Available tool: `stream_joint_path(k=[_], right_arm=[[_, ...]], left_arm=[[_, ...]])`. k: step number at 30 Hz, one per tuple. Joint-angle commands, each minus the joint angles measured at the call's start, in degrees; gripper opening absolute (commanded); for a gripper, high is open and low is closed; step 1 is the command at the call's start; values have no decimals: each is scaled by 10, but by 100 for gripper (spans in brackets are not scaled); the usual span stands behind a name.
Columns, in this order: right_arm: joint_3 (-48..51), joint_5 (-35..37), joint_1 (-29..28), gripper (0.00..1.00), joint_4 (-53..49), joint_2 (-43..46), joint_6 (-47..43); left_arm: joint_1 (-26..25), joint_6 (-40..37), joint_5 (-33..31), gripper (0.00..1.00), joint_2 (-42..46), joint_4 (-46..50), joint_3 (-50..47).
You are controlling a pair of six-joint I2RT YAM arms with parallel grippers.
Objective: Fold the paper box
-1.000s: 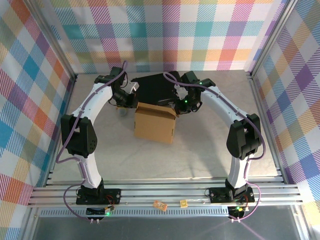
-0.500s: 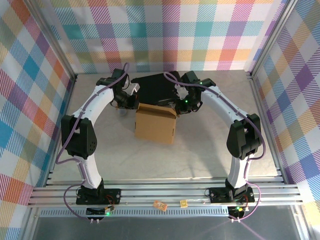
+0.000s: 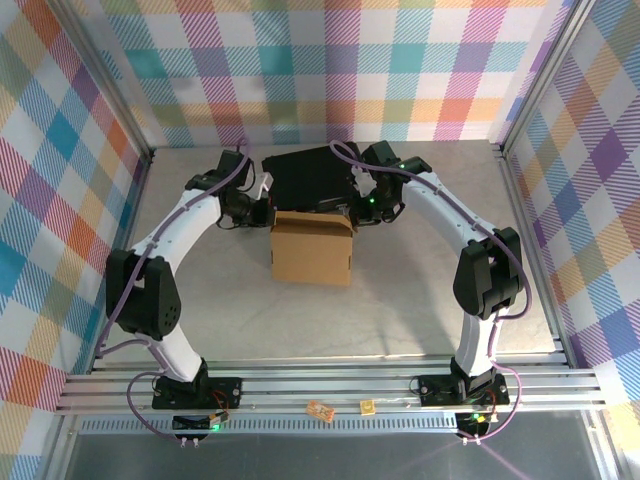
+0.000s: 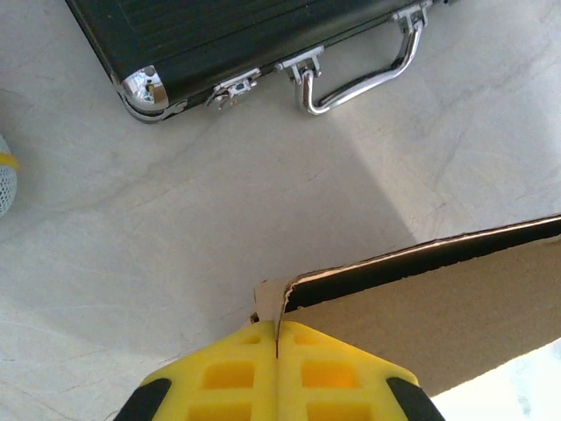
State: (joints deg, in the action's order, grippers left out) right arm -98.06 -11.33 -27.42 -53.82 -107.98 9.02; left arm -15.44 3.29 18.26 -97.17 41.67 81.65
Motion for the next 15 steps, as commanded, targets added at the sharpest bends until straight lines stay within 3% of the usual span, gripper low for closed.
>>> stream_joint_path(k=[1, 15], right_arm=[[2, -4, 0, 0, 25, 10, 40], [33, 29, -12, 0, 59, 32, 135]], left_arm=[[-11, 35, -7, 0, 31, -50, -26], [-26, 84, -35, 0, 56, -88, -59]])
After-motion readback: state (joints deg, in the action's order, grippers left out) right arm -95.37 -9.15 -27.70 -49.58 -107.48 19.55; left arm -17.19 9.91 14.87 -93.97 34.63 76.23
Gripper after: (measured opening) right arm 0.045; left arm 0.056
